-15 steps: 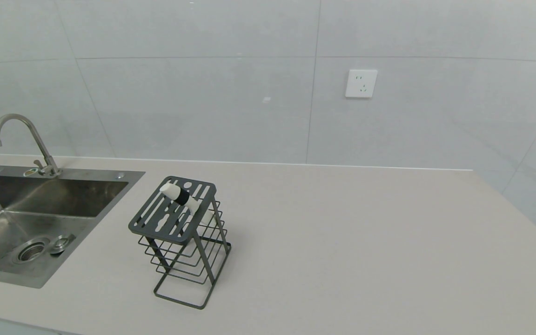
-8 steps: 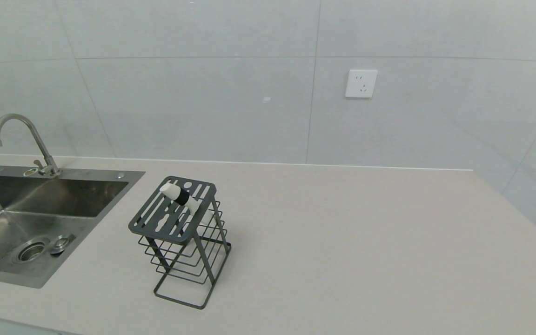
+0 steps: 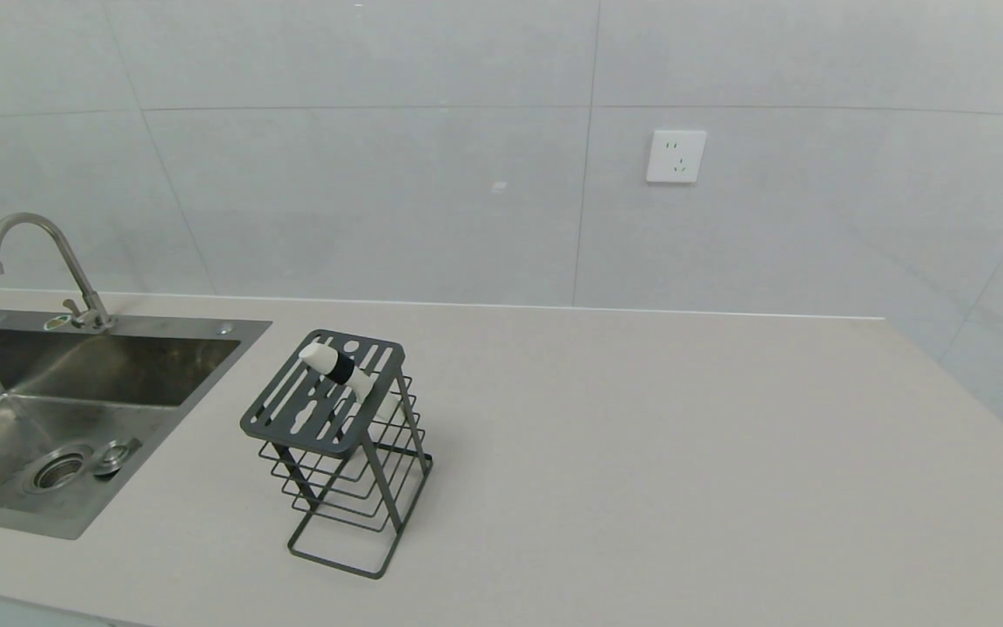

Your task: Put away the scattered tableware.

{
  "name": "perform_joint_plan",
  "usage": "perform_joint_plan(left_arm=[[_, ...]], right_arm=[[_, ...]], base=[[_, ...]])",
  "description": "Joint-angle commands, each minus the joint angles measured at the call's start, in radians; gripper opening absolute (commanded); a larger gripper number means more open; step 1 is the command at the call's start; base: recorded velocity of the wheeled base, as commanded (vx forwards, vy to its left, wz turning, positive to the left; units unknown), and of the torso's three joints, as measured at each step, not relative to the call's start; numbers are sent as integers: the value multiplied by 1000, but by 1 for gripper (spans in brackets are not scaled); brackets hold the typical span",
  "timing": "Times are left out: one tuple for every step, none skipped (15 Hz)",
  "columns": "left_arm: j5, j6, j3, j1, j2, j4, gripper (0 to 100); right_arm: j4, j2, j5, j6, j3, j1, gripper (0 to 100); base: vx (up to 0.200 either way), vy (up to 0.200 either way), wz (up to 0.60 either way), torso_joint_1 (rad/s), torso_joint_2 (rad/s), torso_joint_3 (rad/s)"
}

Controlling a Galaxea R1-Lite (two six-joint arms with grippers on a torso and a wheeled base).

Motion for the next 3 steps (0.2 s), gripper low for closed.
perform_joint_plan(left_arm=[[0,0,0,0,0,0,100],[0,0,0,0,0,0,100],[0,0,0,0,0,0,100]], right_arm=[[-1,2,1,1,0,0,0],[-1,2,1,1,0,0,0],[-1,2,1,1,0,0,0]], base=[[0,0,0,0,0,0],[0,0,0,0,0,0],[0,0,0,0,0,0]])
